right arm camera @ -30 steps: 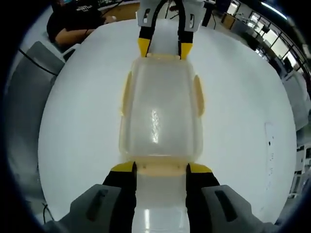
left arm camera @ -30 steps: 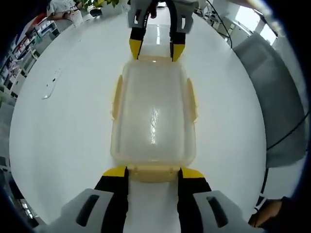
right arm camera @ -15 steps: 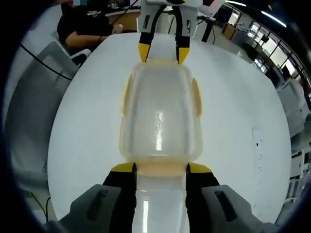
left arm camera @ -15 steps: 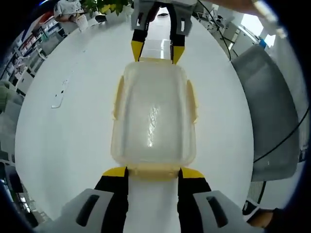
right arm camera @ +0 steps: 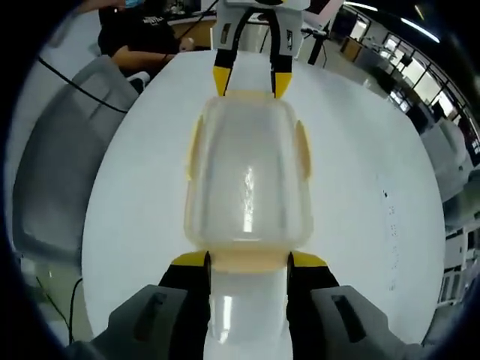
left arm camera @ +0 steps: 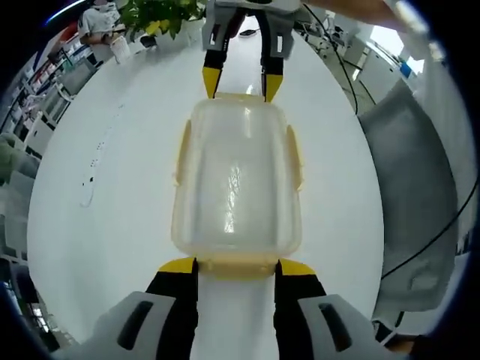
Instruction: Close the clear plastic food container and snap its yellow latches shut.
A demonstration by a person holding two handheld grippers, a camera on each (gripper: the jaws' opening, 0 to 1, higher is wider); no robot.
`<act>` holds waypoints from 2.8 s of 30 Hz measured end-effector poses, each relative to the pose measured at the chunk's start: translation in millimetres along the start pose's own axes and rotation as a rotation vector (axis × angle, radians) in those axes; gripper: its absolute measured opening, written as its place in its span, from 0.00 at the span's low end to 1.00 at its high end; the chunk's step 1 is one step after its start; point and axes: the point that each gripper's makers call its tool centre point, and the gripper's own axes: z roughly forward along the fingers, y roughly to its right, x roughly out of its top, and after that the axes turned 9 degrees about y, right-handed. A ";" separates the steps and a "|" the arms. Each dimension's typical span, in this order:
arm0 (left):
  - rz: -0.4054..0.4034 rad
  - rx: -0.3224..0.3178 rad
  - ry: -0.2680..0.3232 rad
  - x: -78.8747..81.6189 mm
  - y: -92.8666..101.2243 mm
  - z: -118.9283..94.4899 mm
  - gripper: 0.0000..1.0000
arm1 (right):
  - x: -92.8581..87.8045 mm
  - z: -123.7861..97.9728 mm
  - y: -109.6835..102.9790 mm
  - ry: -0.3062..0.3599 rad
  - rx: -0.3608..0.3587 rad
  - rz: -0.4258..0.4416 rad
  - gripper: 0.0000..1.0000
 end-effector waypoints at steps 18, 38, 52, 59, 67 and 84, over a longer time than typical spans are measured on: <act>0.024 -0.040 0.039 81.4 -4.5 49.7 0.33 | -78.3 -53.0 -2.8 -0.040 -0.023 0.043 0.36; 0.020 -0.066 0.020 121.1 -3.7 77.3 0.33 | -121.4 -70.6 -3.9 -0.056 -0.019 0.072 0.36; -0.013 -0.084 0.003 114.6 -2.5 84.1 0.33 | -125.6 -66.3 1.4 -0.064 -0.015 0.078 0.37; 0.015 -0.079 -0.001 113.7 -4.9 84.6 0.33 | -127.2 -64.3 -0.2 -0.063 -0.023 0.104 0.37; 0.054 -0.068 -0.013 111.8 -9.1 82.4 0.33 | -122.7 -65.6 -2.0 -0.032 -0.032 0.138 0.36; 0.065 -0.054 0.006 111.5 -11.6 84.2 0.34 | -125.4 -63.3 -2.9 -0.018 -0.044 0.184 0.35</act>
